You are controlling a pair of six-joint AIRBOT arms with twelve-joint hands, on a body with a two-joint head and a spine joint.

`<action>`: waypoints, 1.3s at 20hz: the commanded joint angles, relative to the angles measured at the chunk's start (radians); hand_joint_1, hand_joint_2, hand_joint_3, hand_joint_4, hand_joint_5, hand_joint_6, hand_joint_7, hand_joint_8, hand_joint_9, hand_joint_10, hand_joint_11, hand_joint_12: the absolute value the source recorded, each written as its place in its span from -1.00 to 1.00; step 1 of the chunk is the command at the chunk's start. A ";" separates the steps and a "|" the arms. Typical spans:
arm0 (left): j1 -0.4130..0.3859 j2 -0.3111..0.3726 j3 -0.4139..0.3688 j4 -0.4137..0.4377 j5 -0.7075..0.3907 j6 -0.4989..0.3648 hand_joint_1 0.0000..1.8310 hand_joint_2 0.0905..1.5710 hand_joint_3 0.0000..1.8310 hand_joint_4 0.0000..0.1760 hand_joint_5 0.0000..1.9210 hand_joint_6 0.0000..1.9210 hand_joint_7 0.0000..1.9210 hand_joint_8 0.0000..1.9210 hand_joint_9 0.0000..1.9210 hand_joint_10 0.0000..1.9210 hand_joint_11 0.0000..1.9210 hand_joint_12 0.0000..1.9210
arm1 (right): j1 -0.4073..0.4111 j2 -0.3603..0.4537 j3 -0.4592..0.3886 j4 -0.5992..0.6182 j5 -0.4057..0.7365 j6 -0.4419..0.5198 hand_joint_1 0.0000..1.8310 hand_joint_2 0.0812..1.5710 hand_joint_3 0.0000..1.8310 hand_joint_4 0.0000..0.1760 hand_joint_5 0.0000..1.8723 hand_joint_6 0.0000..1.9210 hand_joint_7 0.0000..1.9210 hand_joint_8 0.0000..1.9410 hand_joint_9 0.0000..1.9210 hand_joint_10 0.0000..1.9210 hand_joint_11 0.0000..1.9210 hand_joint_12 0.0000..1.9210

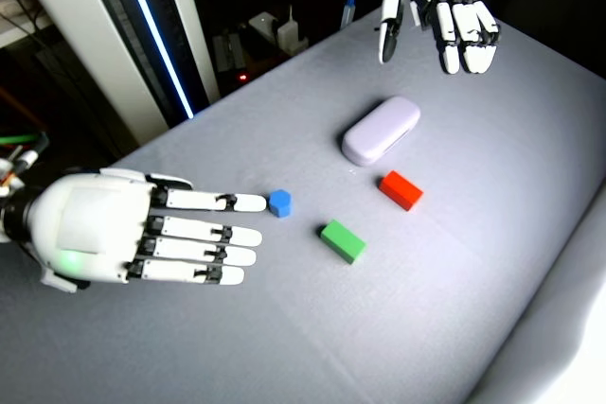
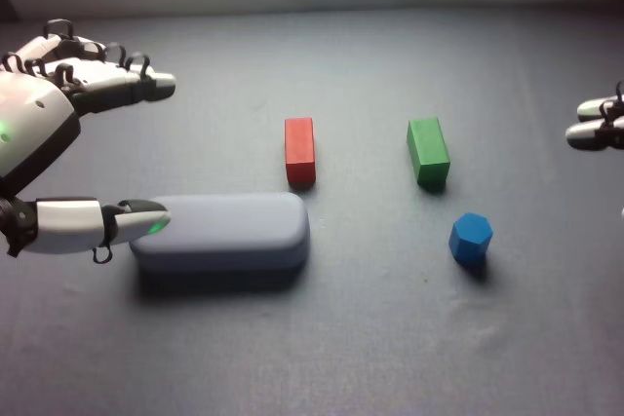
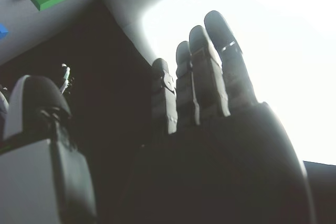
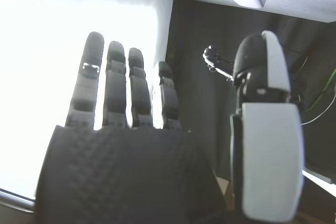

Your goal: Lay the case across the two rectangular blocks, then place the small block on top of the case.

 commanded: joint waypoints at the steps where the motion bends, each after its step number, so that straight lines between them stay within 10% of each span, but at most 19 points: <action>1: -0.011 -0.003 0.006 0.003 -0.113 -0.005 -0.11 0.11 -1.00 -0.71 -0.48 -1.00 -0.52 -1.00 -0.55 -0.97 -1.00 -0.30 | 0.015 0.001 0.000 0.027 0.116 0.007 -0.42 0.65 -0.99 -1.00 -0.46 -1.00 -0.63 -1.00 -0.61 -0.98 -0.87 -0.12; 10: -0.156 -0.067 0.104 0.165 0.261 -0.005 -0.17 -0.19 -1.00 0.93 -1.00 -1.00 -0.82 -1.00 -0.71 -0.99 -1.00 -0.33 | 0.016 -0.011 0.007 0.010 0.101 0.007 -0.49 0.65 -1.00 -1.00 -0.49 -1.00 -0.66 -1.00 -0.64 -1.00 -0.95 -0.02; 20: -0.266 -0.183 0.205 0.256 0.576 0.080 -0.07 -0.09 -1.00 0.97 -0.85 -0.99 -0.81 -1.00 -0.74 -0.99 -1.00 -0.36 | 0.021 -0.011 0.012 -0.001 0.101 0.012 -0.47 0.67 -1.00 -1.00 -0.49 -0.99 -0.66 -1.00 -0.63 -0.99 -0.98 0.12; 26: -0.274 -0.212 0.238 0.250 0.635 0.096 -0.02 -0.05 -1.00 0.43 -0.74 -1.00 -0.61 -0.99 -0.51 -0.98 -0.89 -0.02 | 0.024 -0.012 0.012 -0.004 0.101 0.020 -0.52 0.68 -1.00 -1.00 -0.49 -1.00 -0.68 -1.00 -0.63 -1.00 -0.95 0.09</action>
